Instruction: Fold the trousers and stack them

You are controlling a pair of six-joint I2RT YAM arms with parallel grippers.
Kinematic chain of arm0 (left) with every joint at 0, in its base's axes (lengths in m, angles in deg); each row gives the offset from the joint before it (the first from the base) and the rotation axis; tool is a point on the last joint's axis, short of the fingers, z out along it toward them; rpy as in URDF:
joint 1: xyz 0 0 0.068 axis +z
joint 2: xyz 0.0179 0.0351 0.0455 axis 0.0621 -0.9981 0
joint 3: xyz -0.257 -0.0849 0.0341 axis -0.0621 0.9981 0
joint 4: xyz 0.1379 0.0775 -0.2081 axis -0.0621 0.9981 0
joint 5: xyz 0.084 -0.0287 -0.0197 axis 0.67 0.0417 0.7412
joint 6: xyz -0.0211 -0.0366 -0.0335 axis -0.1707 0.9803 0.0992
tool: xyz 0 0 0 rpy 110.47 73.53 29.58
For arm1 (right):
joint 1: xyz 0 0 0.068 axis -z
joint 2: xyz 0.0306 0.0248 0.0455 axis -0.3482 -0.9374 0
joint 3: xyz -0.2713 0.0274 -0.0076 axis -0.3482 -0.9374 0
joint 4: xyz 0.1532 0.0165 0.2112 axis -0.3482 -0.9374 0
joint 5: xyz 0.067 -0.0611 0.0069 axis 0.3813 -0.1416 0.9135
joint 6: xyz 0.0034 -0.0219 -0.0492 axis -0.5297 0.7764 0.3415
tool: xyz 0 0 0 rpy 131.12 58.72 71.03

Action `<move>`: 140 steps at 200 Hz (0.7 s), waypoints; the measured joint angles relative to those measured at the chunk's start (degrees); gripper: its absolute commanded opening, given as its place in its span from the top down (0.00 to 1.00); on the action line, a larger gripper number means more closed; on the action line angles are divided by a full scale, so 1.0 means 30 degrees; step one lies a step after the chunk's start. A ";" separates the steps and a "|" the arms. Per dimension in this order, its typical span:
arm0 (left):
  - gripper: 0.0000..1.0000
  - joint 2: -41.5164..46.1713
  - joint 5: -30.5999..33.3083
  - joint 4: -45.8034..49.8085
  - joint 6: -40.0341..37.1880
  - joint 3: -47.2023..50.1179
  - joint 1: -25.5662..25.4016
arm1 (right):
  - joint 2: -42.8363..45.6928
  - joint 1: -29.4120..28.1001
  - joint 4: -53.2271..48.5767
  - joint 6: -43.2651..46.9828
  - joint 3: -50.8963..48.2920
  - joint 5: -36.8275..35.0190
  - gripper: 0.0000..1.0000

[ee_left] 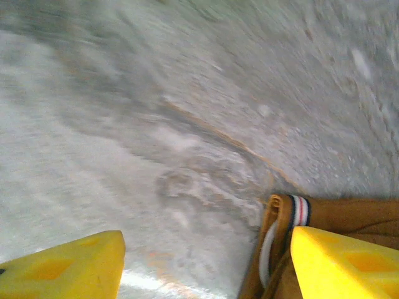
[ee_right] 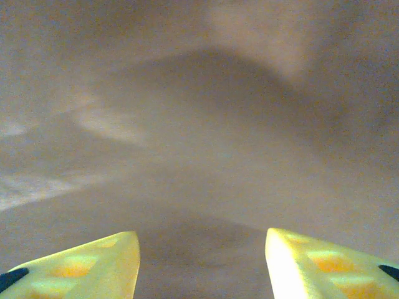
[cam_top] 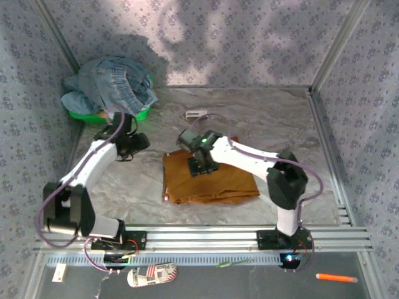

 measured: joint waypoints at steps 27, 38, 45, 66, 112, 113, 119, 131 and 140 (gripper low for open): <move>0.25 0.2987 -0.0124 0.0743 0.0182 0.1953 0.1479 | -0.2725 -0.0831 -0.0590 -0.0976 0.0350 -0.0474 0.37; 0.25 0.3876 -0.0313 0.1078 0.0182 0.2565 0.1792 | -0.3293 -0.0678 -0.0423 -0.1253 -0.0189 -0.0321 0.37; 0.25 0.4393 -0.0452 0.1304 0.0182 0.2871 0.1938 | -0.3206 -0.0539 -0.0321 -0.1399 -0.0408 -0.0131 0.37; 0.25 0.5391 -0.0787 0.1581 0.0189 0.3519 0.2186 | -0.2062 0.0160 0.0342 -0.1530 -0.2047 0.0240 0.39; 0.27 0.5486 -0.1792 0.1472 0.0546 0.4167 0.2339 | -0.0117 0.4007 -0.0874 0.0015 -0.5005 -0.0466 0.42; 0.27 0.5479 -0.1829 0.1450 0.0554 0.4167 0.2339 | -0.0102 0.4131 -0.0969 0.0058 -0.5034 -0.0554 0.42; 0.27 0.5370 -0.2004 0.1268 0.0648 0.4167 0.2339 | -0.0073 0.4692 -0.1290 0.0466 -0.5115 -0.0860 0.42; 0.27 0.5224 -0.2324 0.0882 0.0831 0.4167 0.2339 | -0.0066 0.5821 -0.1865 0.1202 -0.5122 -0.1472 0.42; 0.27 0.5122 -0.2543 0.0634 0.0925 0.4167 0.2339 | -0.0066 0.6557 -0.2142 0.1625 -0.5122 -0.1953 0.42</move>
